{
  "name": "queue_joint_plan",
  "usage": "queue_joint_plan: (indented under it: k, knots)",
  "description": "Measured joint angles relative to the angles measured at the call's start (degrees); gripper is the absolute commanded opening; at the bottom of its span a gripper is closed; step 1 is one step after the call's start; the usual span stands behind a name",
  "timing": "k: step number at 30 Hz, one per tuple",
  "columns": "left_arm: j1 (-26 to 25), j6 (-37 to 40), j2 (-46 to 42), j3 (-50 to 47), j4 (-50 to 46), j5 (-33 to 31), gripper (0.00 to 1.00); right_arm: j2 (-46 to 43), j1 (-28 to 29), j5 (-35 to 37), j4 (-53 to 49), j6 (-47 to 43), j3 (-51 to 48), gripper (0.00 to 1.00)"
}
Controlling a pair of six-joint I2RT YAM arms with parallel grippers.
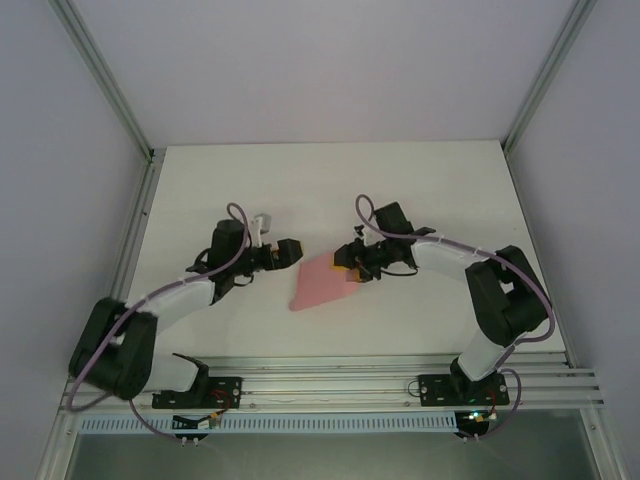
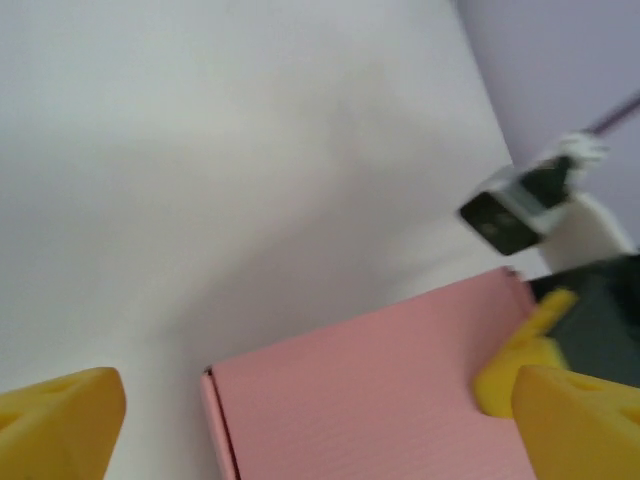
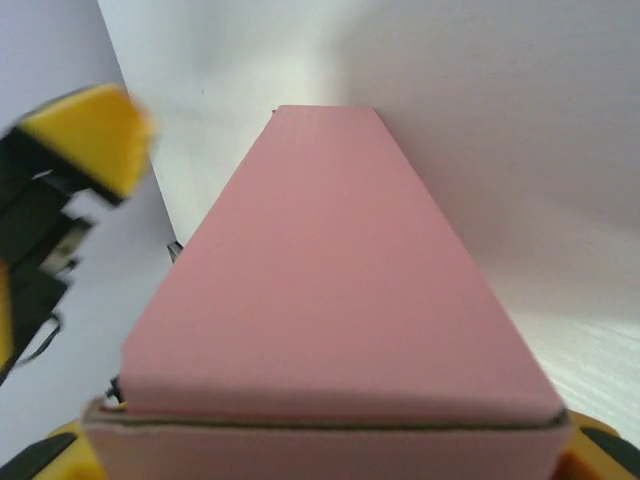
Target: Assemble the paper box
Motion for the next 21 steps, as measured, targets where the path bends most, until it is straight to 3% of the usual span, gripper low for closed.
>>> queue_joint_plan:
  k: [7, 10, 17, 21]
  knots:
    - [-17.2, 32.2, -8.31, 12.41, -15.93, -10.29, 1.0, -1.38, -7.5, -5.11, -6.93, 11.65, 3.78, 0.34]
    - [-20.0, 41.55, -7.08, 14.8, -22.29, -14.05, 1.0, -1.75, -8.22, -8.28, -9.16, 16.83, 4.74, 0.34]
    - [-23.56, 54.12, 1.84, 20.17, -31.58, -22.64, 0.97, -1.75, -8.31, -14.53, -9.03, 27.65, 4.81, 0.34]
    - [-25.49, 57.83, 3.52, 20.96, -32.28, -24.04, 0.86, -1.7, -8.7, -16.37, -6.4, 32.48, 4.74, 0.34]
